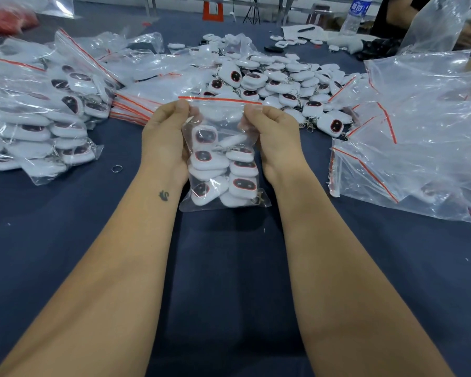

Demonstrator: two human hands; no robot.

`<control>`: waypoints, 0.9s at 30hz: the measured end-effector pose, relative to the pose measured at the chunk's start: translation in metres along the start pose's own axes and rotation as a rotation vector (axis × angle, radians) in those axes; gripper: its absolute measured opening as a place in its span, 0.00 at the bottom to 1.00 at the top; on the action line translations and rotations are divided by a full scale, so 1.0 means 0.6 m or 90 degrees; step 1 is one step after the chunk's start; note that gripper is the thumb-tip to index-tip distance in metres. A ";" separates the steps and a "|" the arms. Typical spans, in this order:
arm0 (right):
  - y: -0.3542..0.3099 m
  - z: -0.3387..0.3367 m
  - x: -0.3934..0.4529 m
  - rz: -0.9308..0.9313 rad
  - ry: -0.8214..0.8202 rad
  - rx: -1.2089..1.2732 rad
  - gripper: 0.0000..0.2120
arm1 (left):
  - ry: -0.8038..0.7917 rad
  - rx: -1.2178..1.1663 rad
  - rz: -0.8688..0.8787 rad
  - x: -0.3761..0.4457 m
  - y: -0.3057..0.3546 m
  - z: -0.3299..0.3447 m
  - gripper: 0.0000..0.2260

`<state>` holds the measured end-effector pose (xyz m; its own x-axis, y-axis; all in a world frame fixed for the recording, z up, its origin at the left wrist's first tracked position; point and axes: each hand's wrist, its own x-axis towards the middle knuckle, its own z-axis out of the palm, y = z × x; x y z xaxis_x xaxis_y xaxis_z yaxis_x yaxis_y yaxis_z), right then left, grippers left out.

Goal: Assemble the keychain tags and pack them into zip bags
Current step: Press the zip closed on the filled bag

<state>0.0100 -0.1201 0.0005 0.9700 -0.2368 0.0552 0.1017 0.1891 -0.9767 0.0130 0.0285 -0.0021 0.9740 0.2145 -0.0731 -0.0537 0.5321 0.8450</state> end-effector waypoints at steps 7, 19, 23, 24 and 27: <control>0.001 -0.001 -0.001 -0.021 0.026 0.024 0.10 | -0.019 0.031 -0.033 -0.003 0.000 0.003 0.11; -0.001 0.009 -0.008 0.004 -0.009 0.073 0.15 | -0.032 0.003 -0.039 -0.008 0.002 0.007 0.06; -0.001 0.009 -0.006 0.025 -0.030 0.113 0.14 | -0.085 0.032 -0.027 -0.009 0.000 0.005 0.13; -0.002 0.009 -0.006 0.034 -0.040 0.119 0.14 | -0.088 0.033 -0.019 -0.010 -0.001 0.004 0.13; -0.002 0.010 -0.008 0.049 -0.069 0.125 0.09 | -0.092 0.038 0.005 -0.012 -0.002 0.006 0.11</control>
<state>0.0062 -0.1136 0.0025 0.9936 -0.1123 0.0153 0.0578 0.3862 -0.9206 0.0066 0.0235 -0.0008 0.9953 0.0967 0.0075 -0.0532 0.4799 0.8757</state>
